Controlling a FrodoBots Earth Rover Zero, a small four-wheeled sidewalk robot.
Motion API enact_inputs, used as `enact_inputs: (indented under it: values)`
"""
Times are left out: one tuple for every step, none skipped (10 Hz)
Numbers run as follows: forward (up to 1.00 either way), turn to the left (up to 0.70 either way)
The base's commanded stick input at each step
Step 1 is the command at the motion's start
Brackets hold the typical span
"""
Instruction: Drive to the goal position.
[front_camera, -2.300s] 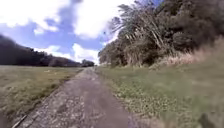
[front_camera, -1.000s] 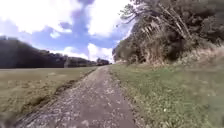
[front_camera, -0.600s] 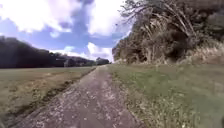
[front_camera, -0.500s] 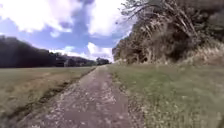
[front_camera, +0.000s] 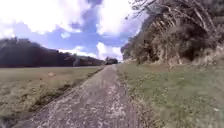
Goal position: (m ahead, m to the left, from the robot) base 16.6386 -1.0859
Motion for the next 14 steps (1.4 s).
enact_inputs:
  values:
    - [1.00,0.03]
    - [1.00,0.03]
    - [1.00,0.03]
    - [1.00,0.03]
    - [1.00,0.03]
    - [1.00,0.03]
    - [1.00,0.03]
    - [1.00,0.02]
    - [1.00,0.01]
    - [1.00,0.00]
    - [1.00,0.00]
    - [1.00,0.00]
    - [1.00,-0.01]
    - [1.00,-0.02]
